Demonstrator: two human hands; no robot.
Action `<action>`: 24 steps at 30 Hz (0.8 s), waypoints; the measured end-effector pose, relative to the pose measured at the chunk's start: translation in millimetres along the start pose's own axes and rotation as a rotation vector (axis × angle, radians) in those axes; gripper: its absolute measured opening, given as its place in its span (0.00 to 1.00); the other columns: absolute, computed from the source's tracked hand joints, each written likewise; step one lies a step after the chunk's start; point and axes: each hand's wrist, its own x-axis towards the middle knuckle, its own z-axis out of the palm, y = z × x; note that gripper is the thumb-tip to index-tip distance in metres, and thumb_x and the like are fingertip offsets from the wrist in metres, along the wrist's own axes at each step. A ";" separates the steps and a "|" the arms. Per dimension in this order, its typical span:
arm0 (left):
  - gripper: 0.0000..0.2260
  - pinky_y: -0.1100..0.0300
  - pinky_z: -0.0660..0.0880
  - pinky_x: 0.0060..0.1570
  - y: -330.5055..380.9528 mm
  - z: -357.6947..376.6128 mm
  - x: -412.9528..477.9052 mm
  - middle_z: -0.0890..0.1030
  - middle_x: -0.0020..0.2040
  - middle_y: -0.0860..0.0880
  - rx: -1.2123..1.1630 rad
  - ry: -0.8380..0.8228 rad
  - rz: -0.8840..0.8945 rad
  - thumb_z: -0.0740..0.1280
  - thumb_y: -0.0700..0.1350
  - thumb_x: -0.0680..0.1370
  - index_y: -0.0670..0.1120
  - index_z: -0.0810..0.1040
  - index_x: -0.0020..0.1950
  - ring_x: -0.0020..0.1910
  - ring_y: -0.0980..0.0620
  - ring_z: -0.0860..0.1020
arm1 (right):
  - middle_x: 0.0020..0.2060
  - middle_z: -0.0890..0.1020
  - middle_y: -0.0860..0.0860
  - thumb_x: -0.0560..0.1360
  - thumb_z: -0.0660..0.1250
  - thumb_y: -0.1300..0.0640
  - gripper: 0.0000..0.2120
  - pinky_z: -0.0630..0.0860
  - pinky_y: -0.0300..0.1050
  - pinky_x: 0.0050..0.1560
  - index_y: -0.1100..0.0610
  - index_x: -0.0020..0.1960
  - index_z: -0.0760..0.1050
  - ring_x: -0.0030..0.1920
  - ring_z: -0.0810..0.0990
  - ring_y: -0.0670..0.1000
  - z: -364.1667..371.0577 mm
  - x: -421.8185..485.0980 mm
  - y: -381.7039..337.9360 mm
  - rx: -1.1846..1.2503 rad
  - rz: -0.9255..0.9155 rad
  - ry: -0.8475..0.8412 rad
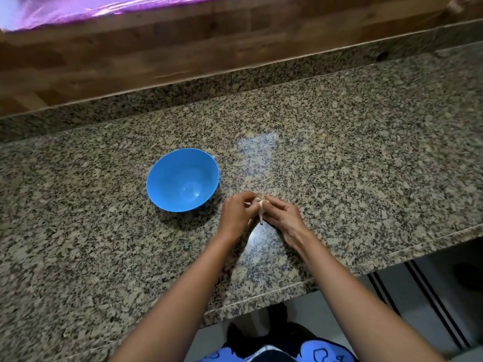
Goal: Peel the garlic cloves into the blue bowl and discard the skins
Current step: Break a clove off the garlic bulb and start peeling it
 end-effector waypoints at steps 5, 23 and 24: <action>0.04 0.60 0.81 0.39 -3.3 -8.9 -3.6 0.82 0.39 0.43 -0.526 0.036 -0.281 0.68 0.34 0.75 0.38 0.82 0.48 0.38 0.48 0.81 | 0.55 0.80 0.61 0.72 0.69 0.67 0.21 0.78 0.33 0.36 0.67 0.64 0.71 0.41 0.82 0.48 1.4 1.4 -2.6 -0.136 -0.034 0.035; 0.09 0.57 0.81 0.44 -9.4 -10.3 -24.1 0.84 0.42 0.47 -0.335 0.101 -0.294 0.68 0.37 0.76 0.42 0.81 0.55 0.39 0.50 0.82 | 0.60 0.75 0.51 0.75 0.66 0.56 0.16 0.69 0.46 0.65 0.54 0.62 0.74 0.60 0.73 0.49 16.0 -6.4 -2.3 -1.267 -0.696 0.269; 0.08 0.56 0.81 0.43 -9.1 -11.1 -25.8 0.84 0.41 0.47 -0.357 0.114 -0.296 0.68 0.36 0.75 0.42 0.82 0.54 0.38 0.51 0.82 | 0.56 0.78 0.51 0.75 0.65 0.58 0.13 0.72 0.46 0.62 0.56 0.60 0.76 0.55 0.76 0.48 22.3 -9.6 1.7 -1.206 -0.702 0.206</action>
